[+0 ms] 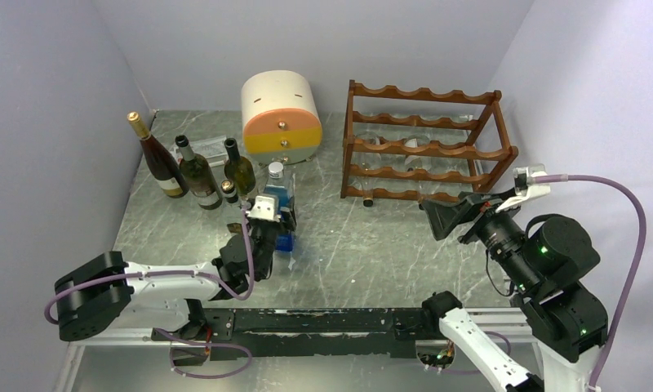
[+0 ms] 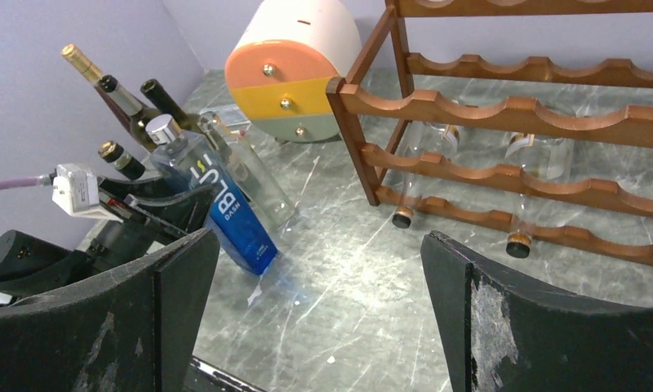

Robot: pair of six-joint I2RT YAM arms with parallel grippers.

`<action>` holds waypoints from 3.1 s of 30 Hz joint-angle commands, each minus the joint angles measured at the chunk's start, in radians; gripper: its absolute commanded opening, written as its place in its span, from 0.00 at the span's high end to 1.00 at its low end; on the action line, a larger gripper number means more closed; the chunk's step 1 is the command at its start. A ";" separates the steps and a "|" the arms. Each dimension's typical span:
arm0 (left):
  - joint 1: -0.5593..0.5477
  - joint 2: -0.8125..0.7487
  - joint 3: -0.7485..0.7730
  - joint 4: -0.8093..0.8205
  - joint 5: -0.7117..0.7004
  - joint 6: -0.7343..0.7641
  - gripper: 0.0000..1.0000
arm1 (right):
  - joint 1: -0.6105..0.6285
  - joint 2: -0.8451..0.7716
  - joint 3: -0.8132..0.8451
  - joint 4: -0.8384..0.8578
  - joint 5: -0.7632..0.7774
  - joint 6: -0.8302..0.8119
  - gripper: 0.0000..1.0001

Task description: Take the wine bottle off the wine rack

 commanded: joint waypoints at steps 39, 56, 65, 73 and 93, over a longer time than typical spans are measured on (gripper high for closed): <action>0.008 -0.397 0.416 -1.127 0.467 -0.358 0.00 | 0.008 0.049 -0.177 0.243 -0.012 -0.060 0.00; 0.008 -0.480 0.686 -1.360 0.641 -0.208 0.00 | 0.008 0.121 -0.158 0.243 0.004 -0.027 0.00; 0.009 -0.397 0.869 -1.404 0.533 -0.056 0.01 | 0.008 0.188 -0.154 0.251 0.128 0.000 0.00; 0.235 -0.236 1.009 -1.325 0.668 0.022 0.02 | 0.006 0.297 -0.165 0.338 0.190 -0.023 0.00; 1.248 -0.398 0.786 -1.093 1.255 -0.149 0.02 | -0.191 0.266 -0.136 0.432 0.191 -0.124 0.00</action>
